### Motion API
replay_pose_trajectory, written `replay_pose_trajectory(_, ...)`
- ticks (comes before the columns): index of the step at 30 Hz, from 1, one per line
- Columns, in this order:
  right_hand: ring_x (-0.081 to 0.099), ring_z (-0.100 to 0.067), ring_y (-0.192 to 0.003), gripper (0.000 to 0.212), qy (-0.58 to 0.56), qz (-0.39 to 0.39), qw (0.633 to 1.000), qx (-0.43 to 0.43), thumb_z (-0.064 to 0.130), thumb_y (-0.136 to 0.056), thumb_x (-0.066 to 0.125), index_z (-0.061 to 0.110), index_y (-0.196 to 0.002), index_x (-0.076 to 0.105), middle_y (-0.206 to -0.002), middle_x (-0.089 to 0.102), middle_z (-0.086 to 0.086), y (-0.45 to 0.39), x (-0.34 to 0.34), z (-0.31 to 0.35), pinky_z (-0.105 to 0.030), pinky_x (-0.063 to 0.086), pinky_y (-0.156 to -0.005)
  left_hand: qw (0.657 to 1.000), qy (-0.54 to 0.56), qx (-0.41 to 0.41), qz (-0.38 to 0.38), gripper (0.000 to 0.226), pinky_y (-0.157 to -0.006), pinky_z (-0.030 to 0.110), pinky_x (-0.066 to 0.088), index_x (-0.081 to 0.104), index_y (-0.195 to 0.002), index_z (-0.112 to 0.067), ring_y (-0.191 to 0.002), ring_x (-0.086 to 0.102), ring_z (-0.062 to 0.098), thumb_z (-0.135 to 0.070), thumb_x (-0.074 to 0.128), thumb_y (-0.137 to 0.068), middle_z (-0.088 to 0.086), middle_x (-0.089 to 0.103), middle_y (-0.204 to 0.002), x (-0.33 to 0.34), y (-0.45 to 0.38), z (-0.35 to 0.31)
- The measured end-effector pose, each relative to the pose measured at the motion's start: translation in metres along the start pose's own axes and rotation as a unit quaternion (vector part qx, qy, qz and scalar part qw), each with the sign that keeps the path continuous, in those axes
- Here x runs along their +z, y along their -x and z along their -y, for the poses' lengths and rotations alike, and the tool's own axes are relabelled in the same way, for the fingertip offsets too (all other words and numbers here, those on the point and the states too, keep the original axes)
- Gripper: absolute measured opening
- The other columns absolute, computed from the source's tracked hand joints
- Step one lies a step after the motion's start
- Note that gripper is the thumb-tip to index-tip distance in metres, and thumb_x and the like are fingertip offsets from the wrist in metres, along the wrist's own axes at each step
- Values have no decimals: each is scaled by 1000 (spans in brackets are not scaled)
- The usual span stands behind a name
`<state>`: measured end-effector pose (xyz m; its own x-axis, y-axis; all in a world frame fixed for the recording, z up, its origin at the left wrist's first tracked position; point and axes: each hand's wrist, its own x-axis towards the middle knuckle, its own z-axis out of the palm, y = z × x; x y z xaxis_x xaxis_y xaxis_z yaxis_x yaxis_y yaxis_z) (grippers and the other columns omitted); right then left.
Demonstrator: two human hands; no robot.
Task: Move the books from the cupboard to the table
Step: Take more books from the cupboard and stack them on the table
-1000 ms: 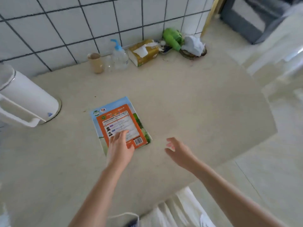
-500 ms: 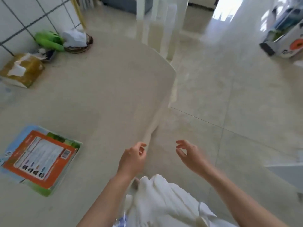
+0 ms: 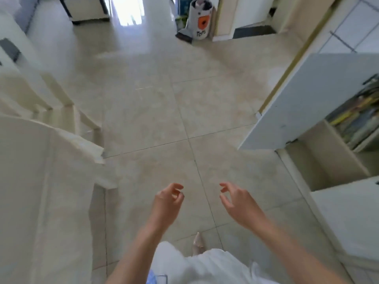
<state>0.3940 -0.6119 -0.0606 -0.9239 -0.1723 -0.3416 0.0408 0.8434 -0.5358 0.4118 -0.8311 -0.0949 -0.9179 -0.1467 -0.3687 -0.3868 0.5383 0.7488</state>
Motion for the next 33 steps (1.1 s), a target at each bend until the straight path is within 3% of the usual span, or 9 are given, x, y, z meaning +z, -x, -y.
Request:
replay_pose_trajectory(4,60,-23,-109,34,-29,-58,995,82,23,-94,51,14,-127,54,-118,65,-5,12,-40,-63,-31,42,-91,994,-33,61,82,29,-70,38,54,64,-86,-33,-61,60,17,-4,65,-83,-6,64,-69,61,-28,-58)
replay_pose_trajectory(11,51,-23,-118,37,-70,-185,954,228,25,-95,49,13,-130,50,-126,59,-6,15,-97,-155,-33,42,-97,958,-116,180,190,16,-65,19,48,68,-100,-27,-63,59,-1,-16,63,-90,-15,63,-72,149,-89,-163)
replay_pose_trajectory(17,43,-19,-127,42,-66,-257,913,309,29,-97,46,14,-136,44,-133,53,-4,-19,-180,-226,-35,42,-100,920,-159,246,259,16,-74,31,55,66,-103,-31,-77,64,9,-25,60,-90,-15,66,-77,214,-153,-248)
replay_pose_trajectory(26,47,-22,-124,42,-18,-312,883,351,26,-94,49,16,-134,46,-130,56,-6,-61,-298,-304,-39,45,-98,846,-212,358,334,20,-72,29,53,65,-107,-25,-75,60,13,-21,56,-90,-12,62,-78,330,-223,-387)
replay_pose_trajectory(33,42,-22,-130,43,39,-277,910,306,21,-94,51,12,-136,46,-135,53,-6,-73,-362,-373,-33,39,-100,833,-207,375,350,21,-76,31,53,66,-107,-26,-84,64,16,-22,57,-88,-12,62,-82,432,-239,-467)
